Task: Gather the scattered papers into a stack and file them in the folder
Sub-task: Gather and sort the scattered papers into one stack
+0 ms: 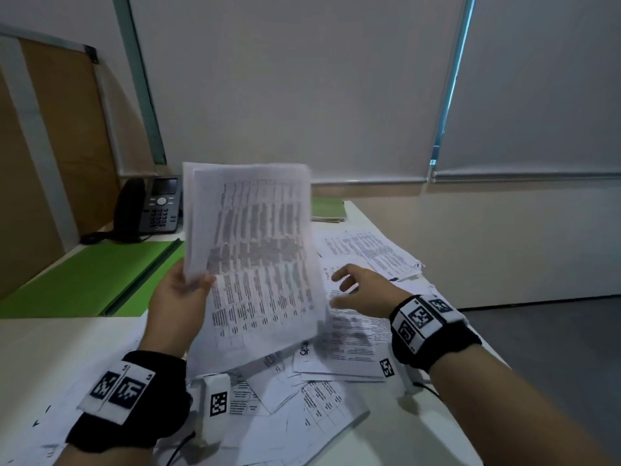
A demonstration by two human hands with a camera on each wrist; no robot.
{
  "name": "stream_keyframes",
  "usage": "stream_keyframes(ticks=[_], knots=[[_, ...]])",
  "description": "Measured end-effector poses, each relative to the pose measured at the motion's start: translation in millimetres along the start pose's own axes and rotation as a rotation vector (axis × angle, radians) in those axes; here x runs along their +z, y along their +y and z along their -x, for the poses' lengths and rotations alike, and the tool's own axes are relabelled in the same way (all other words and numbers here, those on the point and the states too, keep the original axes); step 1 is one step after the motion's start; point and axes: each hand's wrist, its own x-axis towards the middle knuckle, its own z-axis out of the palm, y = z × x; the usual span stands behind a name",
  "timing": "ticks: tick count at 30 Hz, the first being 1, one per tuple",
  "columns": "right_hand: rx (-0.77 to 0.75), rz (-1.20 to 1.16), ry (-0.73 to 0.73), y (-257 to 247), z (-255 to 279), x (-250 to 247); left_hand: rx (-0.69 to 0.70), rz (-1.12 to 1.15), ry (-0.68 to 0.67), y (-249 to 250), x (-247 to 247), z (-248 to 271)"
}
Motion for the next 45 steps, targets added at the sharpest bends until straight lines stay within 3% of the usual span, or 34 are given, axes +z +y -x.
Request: stream_keyframes(ticks=[3, 5, 12, 19, 24, 32, 37, 41, 45], knots=[[0.075, 0.274, -0.157, 12.2, -3.8, 0.1, 0.006, 0.047, 0.057, -4.9, -4.1, -6.5], [0.111, 0.365, -0.187, 18.0, -11.6, -1.4, 0.002, 0.089, 0.065, -6.3, -5.6, -10.2], [0.189, 0.453, -0.078, 36.3, -62.9, -22.6, 0.007, 0.102, 0.005, -12.8, -3.9, -21.4], [0.216, 0.524, -0.176, 41.1, -86.0, -21.5, 0.0, 0.105, -0.006, -14.7, 4.6, -26.1], [0.141, 0.512, -0.013, 45.9, -85.1, -24.3, 0.009, 0.108, -0.009, -14.2, 6.2, -25.5], [0.09, 0.106, 0.436, 35.4, -58.2, -51.9, 0.069, 0.154, 0.063, -9.3, -0.6, -26.2], [-0.091, -0.285, 0.746, 19.2, -29.3, -63.8, 0.104, 0.099, 0.208, -9.7, -10.7, -22.1], [-0.195, -0.669, 0.749, 5.3, -14.9, -62.9, 0.112, 0.088, 0.29, -5.1, -18.8, -15.5], [-0.229, -0.777, 0.623, -10.6, -10.4, -48.5, 0.088, 0.235, 0.195, -1.5, -19.5, -9.1]])
